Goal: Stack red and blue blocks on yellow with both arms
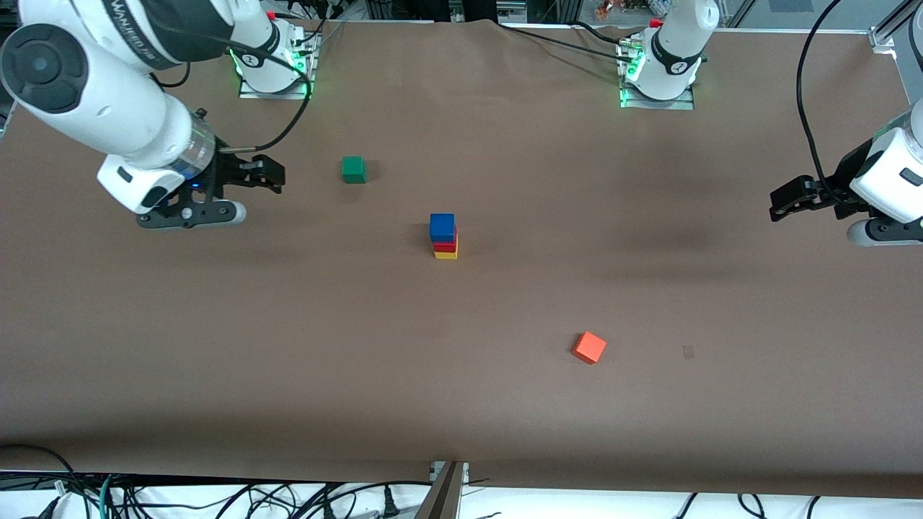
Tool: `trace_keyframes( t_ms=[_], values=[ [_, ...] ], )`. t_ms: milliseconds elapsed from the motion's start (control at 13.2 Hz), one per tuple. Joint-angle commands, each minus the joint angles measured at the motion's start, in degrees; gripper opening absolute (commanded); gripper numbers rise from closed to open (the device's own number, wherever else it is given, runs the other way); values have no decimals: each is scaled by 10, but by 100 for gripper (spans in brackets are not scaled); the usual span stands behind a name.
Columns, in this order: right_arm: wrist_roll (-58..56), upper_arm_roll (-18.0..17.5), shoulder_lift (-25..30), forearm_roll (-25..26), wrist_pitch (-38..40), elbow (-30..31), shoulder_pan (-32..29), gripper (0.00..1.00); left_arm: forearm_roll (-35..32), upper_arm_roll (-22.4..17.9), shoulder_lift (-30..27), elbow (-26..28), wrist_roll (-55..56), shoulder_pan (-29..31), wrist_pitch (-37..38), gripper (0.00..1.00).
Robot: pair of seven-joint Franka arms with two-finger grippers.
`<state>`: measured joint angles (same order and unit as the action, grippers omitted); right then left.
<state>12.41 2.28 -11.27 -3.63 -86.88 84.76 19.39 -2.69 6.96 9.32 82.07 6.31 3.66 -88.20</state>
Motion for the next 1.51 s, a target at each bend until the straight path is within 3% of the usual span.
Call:
trace_keyframes(
  t_ms=[0, 151, 528, 679, 755, 981, 1434],
  values=[
    [-9, 12, 41, -9, 25, 14, 3, 100, -12, 4, 8, -16, -10, 3, 3, 100],
    [-8, 14, 71, -9, 42, 35, 3, 100, -11, 4, 8, -16, -10, 3, 3, 100],
    [-84, 71, 149, -2, 15, 125, 0, 100, -12, 5, 8, -17, -10, 1, 3, 100],
    [-89, 71, 156, 5, 8, 139, -15, 100, -12, 5, 8, -17, -10, 1, 3, 100],
    [-89, 57, 155, 9, 7, 138, -35, 100, -12, 5, 8, -17, -10, 0, 3, 100],
    [-97, -56, 155, 13, 0, 135, -148, 100, -12, 5, 8, -17, -10, -1, 3, 100],
    [-99, -58, 127, 34, 1, 90, -148, 100, -12, 5, 8, -17, -10, -1, 3, 100]
  ],
)
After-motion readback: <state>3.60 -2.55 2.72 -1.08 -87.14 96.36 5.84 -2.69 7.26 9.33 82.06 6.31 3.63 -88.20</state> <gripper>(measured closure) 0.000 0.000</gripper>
